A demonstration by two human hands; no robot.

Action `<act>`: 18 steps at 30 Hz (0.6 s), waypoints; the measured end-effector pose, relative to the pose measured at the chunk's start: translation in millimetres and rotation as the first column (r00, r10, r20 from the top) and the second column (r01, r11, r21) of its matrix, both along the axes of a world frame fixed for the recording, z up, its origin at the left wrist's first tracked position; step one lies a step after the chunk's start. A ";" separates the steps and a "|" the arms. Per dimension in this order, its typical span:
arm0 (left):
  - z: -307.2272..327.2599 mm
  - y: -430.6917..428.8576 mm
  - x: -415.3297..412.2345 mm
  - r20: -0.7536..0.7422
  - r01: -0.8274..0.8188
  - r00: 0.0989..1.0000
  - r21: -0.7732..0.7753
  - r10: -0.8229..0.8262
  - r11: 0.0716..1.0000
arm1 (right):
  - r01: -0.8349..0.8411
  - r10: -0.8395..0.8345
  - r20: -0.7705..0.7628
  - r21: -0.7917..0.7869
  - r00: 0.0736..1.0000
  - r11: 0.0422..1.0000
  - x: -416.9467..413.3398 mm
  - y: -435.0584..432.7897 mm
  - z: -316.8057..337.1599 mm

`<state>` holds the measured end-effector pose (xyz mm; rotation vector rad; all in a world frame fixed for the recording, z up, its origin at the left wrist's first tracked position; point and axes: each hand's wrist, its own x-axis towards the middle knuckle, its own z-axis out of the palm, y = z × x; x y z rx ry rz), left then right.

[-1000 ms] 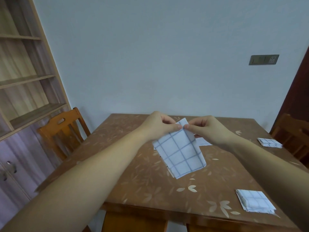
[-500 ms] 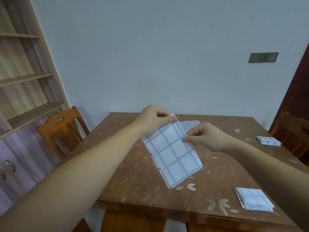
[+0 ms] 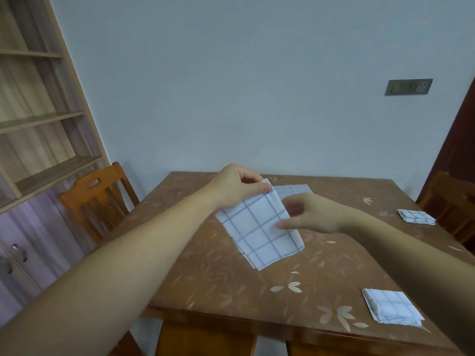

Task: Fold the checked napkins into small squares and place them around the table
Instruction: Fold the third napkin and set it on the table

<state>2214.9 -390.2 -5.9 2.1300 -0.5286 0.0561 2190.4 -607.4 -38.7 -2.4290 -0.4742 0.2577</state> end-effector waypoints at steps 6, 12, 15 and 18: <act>-5.3 2.8 4.8 0.037 -0.010 0.999 -0.108 0.014 0.994 | 0.079 -0.104 0.064 0.313 0.993 0.947 1.0 12.5 0.4; -32.9 17.7 5.8 -0.336 -0.105 0.937 -0.523 -0.092 0.846 | 0.208 -0.134 -0.161 0.661 0.978 0.721 3.9 -1.1 6.2; -43.1 14.7 1.7 -0.402 -0.063 0.909 -0.391 -0.109 0.918 | 0.246 -0.156 -0.192 0.676 0.969 0.694 3.4 -1.6 6.0; -45.1 12.7 2.9 -0.371 -0.070 0.927 -0.305 -0.051 0.950 | 0.276 -0.191 -0.199 0.661 0.961 0.698 3.3 -1.7 3.1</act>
